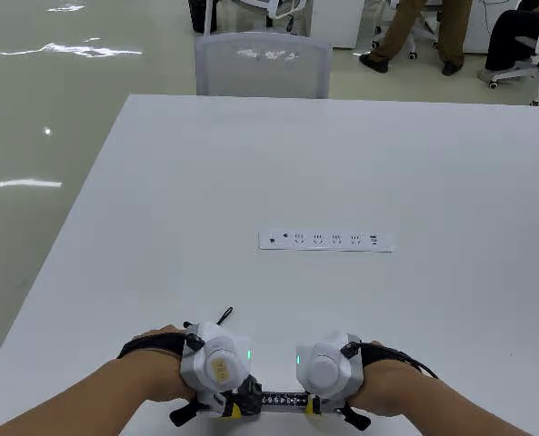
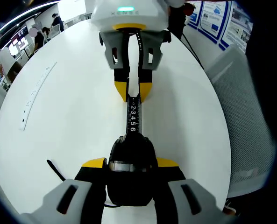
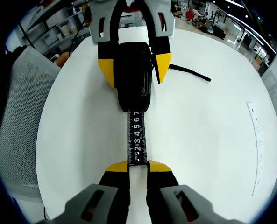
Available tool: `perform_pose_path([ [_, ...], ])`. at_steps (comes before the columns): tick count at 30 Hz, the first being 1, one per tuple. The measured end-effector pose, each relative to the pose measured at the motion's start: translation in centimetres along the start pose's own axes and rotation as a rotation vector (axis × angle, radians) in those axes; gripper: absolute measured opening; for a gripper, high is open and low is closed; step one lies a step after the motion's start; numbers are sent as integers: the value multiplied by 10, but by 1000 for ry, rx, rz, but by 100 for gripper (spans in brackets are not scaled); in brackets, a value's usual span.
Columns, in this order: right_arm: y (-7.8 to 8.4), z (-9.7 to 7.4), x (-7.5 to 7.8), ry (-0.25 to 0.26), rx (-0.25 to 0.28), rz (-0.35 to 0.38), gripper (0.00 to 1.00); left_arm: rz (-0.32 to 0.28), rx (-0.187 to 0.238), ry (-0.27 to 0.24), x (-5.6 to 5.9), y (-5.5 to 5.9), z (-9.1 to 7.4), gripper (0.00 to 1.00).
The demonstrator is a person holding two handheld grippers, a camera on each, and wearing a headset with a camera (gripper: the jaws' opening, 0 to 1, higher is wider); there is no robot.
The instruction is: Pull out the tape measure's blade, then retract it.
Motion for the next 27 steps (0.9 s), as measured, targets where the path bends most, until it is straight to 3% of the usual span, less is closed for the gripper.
perform_pose_path([
  [27,26,-12,1,-8,-57,0,10,-3,0,-1,1,-2,-1,34],
])
Point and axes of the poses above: the centre of the closed fingertips' face, and the gripper's own axes: z roughly forward along the fingers, x roughly to its right, y roughly out of its underside, the point moved 2 cm from there along -z, roughly backward along the fingers, and after that the axes turned 4 degrees about -x, right-handed, at the moved point
